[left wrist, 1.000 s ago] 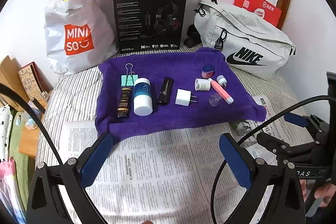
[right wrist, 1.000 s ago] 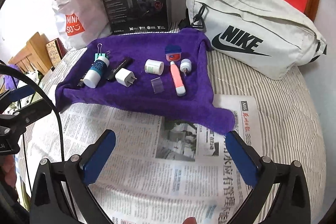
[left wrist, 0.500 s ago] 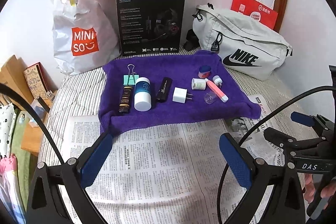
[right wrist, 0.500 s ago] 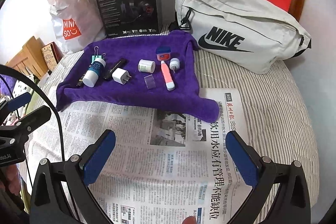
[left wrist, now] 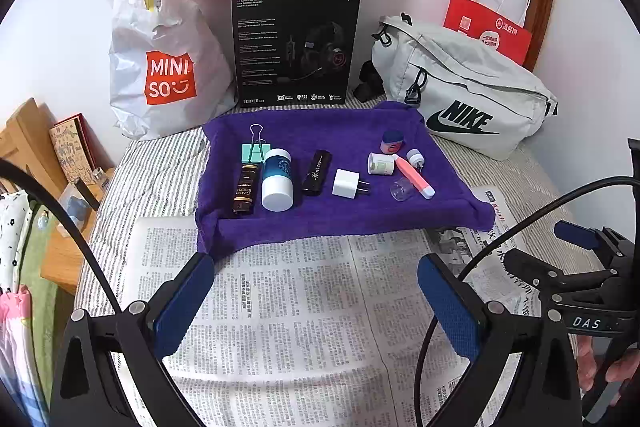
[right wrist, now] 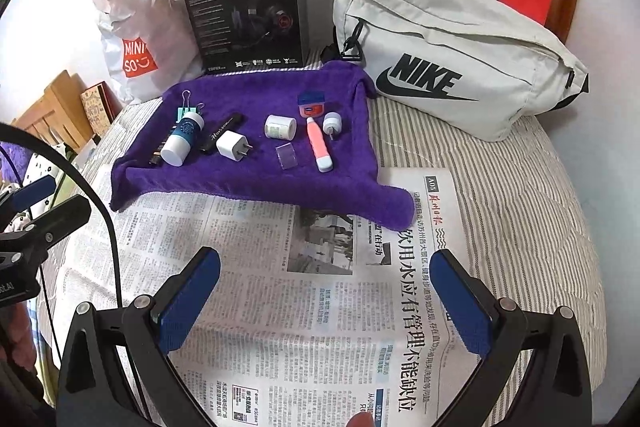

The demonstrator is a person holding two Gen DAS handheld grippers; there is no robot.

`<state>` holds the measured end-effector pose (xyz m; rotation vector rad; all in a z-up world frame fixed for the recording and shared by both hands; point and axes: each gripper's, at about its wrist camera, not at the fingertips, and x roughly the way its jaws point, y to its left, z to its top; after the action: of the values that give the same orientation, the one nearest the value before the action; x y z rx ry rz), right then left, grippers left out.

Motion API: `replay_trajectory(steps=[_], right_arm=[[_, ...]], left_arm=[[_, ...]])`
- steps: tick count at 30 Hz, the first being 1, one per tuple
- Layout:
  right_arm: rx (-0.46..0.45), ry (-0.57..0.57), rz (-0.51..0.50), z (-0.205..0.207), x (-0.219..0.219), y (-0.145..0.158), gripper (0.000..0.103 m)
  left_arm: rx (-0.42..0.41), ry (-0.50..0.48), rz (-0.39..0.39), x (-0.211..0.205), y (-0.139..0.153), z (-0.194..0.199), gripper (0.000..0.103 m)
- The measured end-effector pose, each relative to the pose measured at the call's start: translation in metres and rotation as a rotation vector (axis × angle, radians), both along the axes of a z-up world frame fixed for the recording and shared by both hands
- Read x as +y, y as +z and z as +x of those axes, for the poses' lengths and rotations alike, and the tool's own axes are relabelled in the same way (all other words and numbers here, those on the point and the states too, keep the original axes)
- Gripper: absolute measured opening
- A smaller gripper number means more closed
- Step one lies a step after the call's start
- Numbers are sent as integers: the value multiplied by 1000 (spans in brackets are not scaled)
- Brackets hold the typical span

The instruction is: Organize rigid objects

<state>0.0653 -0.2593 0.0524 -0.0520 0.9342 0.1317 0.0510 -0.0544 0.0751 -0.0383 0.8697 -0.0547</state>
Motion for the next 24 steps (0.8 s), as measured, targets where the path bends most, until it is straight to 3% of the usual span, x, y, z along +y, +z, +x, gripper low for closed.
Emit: replay_trajectory(steps=[24], right_arm=[[-10,-5,17,-4,-1,2,103]], left_arm=[[-6,-14,-1,-5,1,-4,103]])
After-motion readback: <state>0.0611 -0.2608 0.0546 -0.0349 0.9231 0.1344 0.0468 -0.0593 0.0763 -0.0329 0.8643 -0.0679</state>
